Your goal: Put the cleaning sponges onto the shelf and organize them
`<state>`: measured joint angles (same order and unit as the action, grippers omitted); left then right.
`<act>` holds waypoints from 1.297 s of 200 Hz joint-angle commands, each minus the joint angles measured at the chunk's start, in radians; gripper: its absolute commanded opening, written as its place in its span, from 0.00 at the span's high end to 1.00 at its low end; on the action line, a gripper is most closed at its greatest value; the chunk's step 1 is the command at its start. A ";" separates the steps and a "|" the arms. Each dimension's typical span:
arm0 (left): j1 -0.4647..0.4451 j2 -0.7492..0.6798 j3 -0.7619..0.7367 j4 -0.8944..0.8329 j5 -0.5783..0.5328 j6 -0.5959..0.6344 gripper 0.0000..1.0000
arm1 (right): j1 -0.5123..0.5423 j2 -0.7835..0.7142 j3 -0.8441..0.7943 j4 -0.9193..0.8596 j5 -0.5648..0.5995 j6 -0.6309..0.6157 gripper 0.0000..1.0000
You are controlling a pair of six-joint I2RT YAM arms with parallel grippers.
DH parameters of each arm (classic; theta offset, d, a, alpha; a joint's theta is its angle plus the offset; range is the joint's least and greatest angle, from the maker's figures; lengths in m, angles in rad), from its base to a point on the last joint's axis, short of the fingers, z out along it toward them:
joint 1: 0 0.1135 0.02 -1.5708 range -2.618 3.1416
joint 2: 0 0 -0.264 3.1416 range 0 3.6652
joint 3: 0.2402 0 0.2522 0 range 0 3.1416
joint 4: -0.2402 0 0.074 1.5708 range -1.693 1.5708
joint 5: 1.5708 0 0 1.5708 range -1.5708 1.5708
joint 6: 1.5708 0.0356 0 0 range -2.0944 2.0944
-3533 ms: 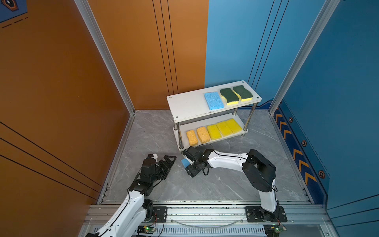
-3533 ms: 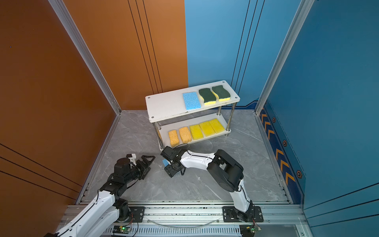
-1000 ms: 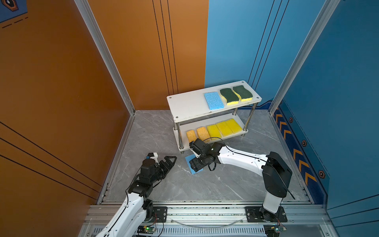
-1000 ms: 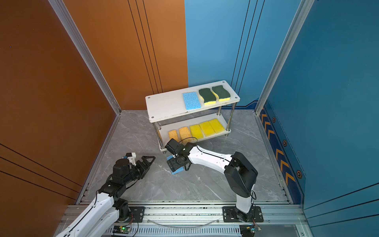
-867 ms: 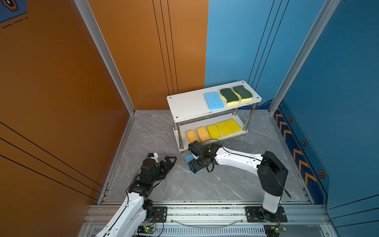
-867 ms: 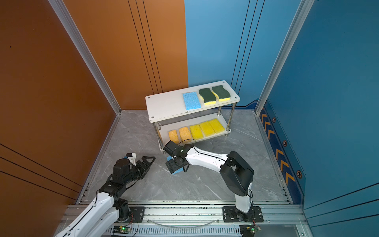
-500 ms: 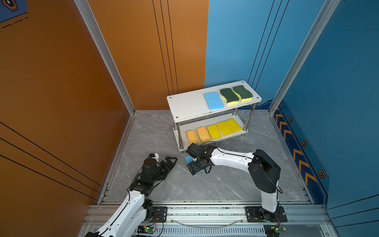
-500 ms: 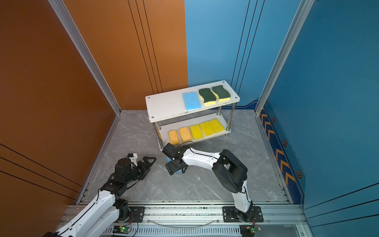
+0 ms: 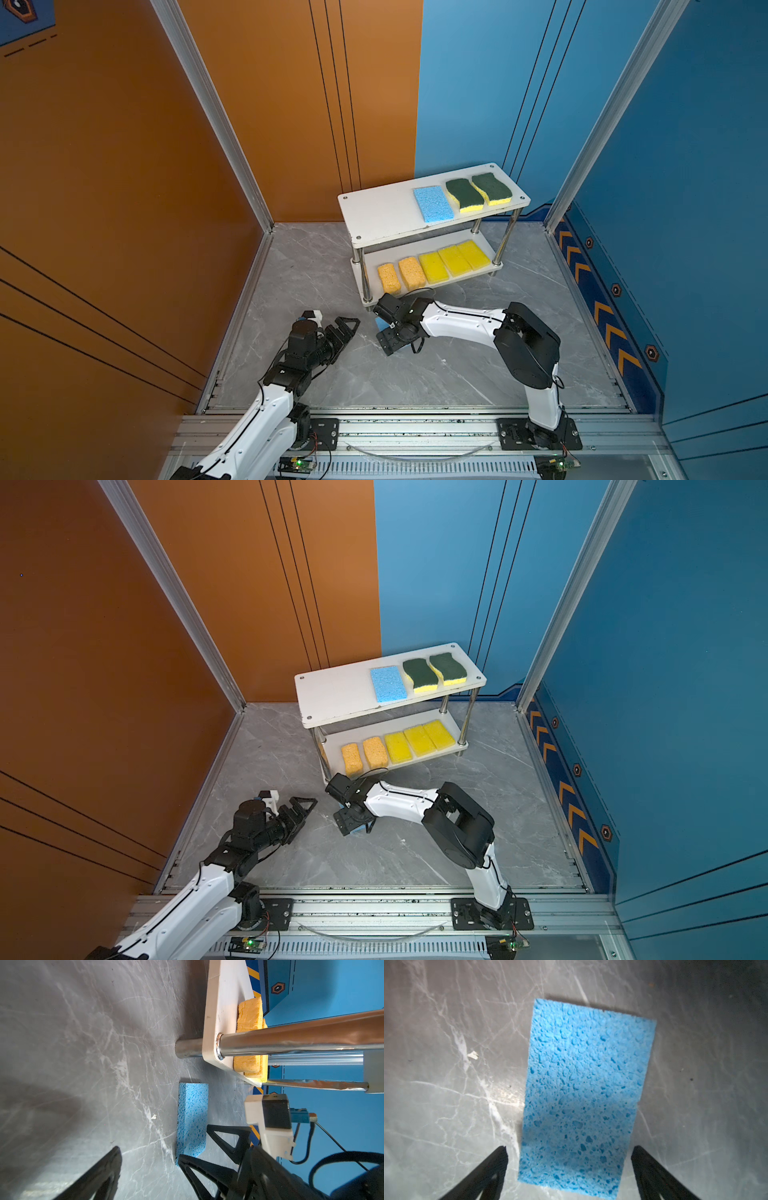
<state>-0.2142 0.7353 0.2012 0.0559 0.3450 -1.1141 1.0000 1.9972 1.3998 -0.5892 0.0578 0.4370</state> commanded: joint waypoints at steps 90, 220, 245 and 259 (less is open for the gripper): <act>0.010 0.026 -0.002 0.012 0.008 0.013 0.02 | 0.000 0.061 0.025 -0.009 0.104 0.048 0.21; 0.009 0.042 0.006 0.023 0.001 0.010 0.02 | -0.017 0.008 0.023 -0.032 0.106 -0.020 0.41; 0.008 0.042 0.006 0.022 0.000 0.008 0.02 | -0.020 -0.010 0.024 -0.035 0.110 -0.031 0.41; 0.009 0.041 0.006 0.022 -0.001 0.008 0.02 | -0.020 -0.018 0.025 -0.038 0.108 -0.038 0.42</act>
<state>-0.2142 0.7746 0.2012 0.0635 0.3447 -1.1149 0.9890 2.0254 1.4113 -0.5850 0.1360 0.4259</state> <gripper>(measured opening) 0.976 0.585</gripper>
